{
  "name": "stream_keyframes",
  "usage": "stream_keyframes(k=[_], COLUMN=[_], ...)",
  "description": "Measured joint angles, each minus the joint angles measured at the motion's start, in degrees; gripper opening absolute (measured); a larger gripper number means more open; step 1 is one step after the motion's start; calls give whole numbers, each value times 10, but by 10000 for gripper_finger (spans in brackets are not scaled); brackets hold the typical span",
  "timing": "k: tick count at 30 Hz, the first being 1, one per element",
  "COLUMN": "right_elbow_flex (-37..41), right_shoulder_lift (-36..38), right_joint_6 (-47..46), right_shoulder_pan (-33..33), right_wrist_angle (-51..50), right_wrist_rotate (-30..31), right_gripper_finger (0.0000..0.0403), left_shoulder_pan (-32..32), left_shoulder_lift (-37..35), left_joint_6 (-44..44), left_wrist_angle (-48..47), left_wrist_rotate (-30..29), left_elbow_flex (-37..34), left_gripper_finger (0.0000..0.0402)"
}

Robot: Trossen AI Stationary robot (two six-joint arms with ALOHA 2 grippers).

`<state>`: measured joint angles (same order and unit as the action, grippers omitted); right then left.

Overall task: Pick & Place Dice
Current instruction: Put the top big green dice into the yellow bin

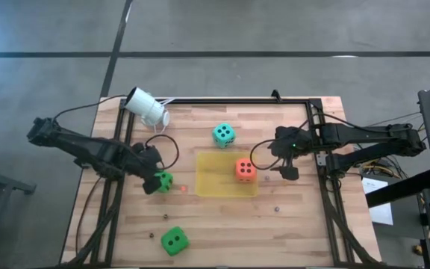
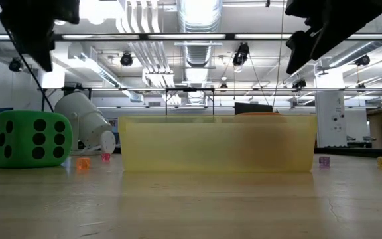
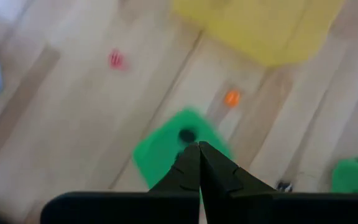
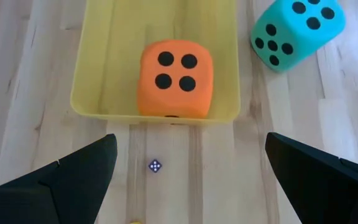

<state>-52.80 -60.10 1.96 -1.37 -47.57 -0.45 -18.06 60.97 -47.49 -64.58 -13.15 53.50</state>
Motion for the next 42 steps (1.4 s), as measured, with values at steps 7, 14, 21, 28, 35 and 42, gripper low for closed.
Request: stream_keyframes(k=[7, 14, 21, 28, 35, 42], right_elbow_flex=[0, 0, 0, 0, 0, 0], right_shoulder_lift=[0, 0, 0, 0, 0, 0], right_joint_6=[68, 70, 68, 70, 70, 70], right_shoulder_pan=[0, 0, 0, 0, 0, 0], right_wrist_angle=[5, 12, 13, 14, 15, 15], right_wrist_rotate=[-33, -34, -34, -34, -34, -34], right_gripper_finger=[400, 400, 400, 400, 400, 400], left_shoulder_pan=[-11, -14, -14, -14, -13, -13], left_shoulder_lift=[0, 0, 0, 0, 0, 11], left_joint_6=[-17, -12, -55, -90, -128, -165], left_wrist_angle=[-50, -49, -47, -43, -6, 52], left_wrist_rotate=[27, 27, 27, 27, 17, -8], left_elbow_flex=[-7, -7, -7, -7, -12, -14], left_gripper_finger=[0, 0, 0, 0, 0, 0])
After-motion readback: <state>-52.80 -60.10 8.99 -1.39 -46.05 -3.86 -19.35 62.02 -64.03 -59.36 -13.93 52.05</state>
